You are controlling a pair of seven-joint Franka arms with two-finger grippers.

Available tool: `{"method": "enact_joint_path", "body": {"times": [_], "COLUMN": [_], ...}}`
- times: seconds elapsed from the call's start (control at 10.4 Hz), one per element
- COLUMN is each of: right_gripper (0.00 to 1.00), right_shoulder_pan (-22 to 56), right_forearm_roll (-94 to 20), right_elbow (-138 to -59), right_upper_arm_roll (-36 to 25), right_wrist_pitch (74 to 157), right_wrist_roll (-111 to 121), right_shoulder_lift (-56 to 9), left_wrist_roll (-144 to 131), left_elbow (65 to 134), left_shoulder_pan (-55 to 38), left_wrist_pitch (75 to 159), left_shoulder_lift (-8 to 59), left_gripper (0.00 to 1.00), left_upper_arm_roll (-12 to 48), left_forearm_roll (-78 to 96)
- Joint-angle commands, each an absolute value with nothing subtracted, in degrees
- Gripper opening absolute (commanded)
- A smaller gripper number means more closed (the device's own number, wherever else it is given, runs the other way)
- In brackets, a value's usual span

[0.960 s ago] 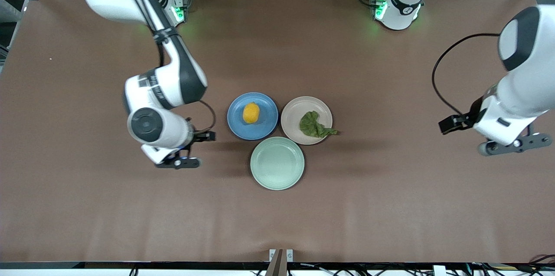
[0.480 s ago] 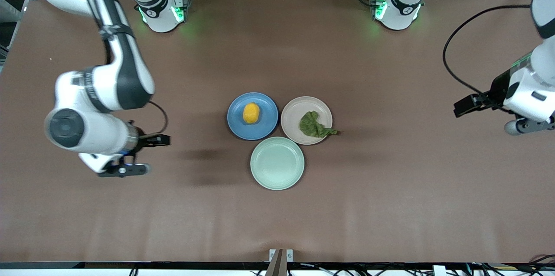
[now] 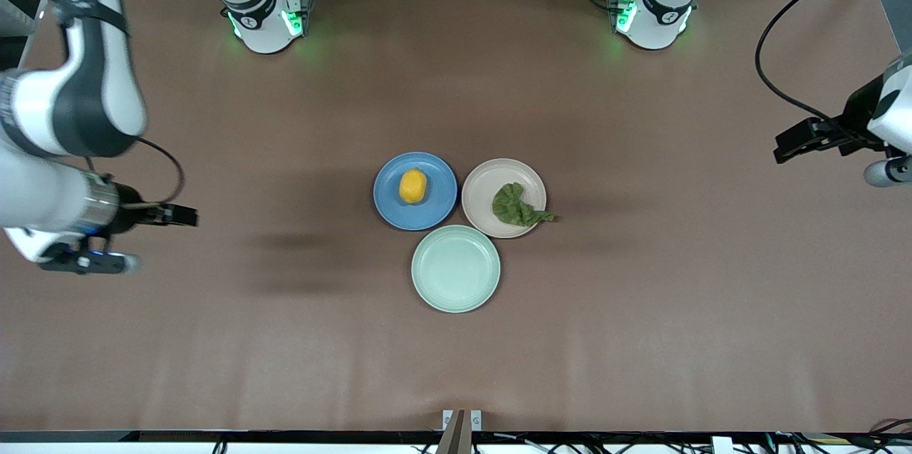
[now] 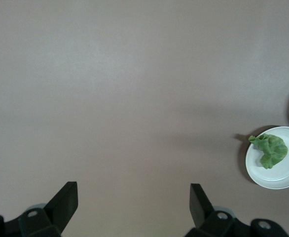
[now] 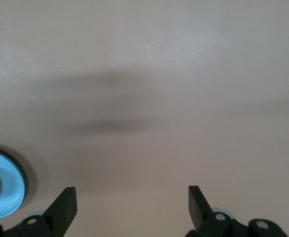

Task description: Place lemon and lettuce in plates

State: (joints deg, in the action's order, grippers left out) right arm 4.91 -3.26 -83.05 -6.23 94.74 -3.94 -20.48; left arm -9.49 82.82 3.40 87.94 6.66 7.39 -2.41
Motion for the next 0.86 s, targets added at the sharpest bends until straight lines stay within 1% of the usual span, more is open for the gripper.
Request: {"method": "enact_joint_path", "body": {"times": [0.0,0.19,0.29,0.38,0.58,0.67,0.77], "right_gripper": [1.00,1.00,1.00,1.00,1.00,1.00,1.00], "right_shoulder_pan": [1.94,1.23,0.62,0.18,-0.09,-0.70,-0.96], "right_forearm_roll": [-2.81,-2.64,-2.55,-2.55,-2.64,-2.72,-2.81], "right_elbow": [-89.55,-91.84,-92.45,-93.33,-95.53,-95.97,-95.98], "right_upper_arm_roll": [-5.27,-5.27,-5.27,-5.27,-4.92,-4.92,-4.92], "right_wrist_pitch": [95.36,95.71,95.71,95.63,95.62,95.62,95.62], "right_wrist_roll": [-3.78,-3.95,-3.78,-3.87,-3.96,-3.87,-3.87], "right_shoulder_lift": [-13.12,-9.25,-7.75,-6.43,-3.79,-3.17,-3.16], "left_wrist_roll": [-6.42,-5.72,-4.23,-2.91,-2.37,-2.46,-2.46], "left_elbow": [84.20,84.20,84.29,85.24,87.00,87.19,86.49], "left_shoulder_pan": [1.14,1.40,1.32,1.06,0.18,-1.39,-1.84], "left_wrist_pitch": [87.19,85.61,84.91,84.82,84.81,84.81,84.90], "left_shoulder_lift": [4.14,2.64,1.68,1.15,-0.43,-0.96,-0.44], "left_gripper": [1.00,1.00,1.00,1.00,1.00,1.00,1.00], "left_upper_arm_roll": [4.48,4.39,3.44,2.12,1.76,-0.24,-0.61], "left_forearm_roll": [-0.79,0.26,0.44,0.61,0.61,0.62,0.88]}}
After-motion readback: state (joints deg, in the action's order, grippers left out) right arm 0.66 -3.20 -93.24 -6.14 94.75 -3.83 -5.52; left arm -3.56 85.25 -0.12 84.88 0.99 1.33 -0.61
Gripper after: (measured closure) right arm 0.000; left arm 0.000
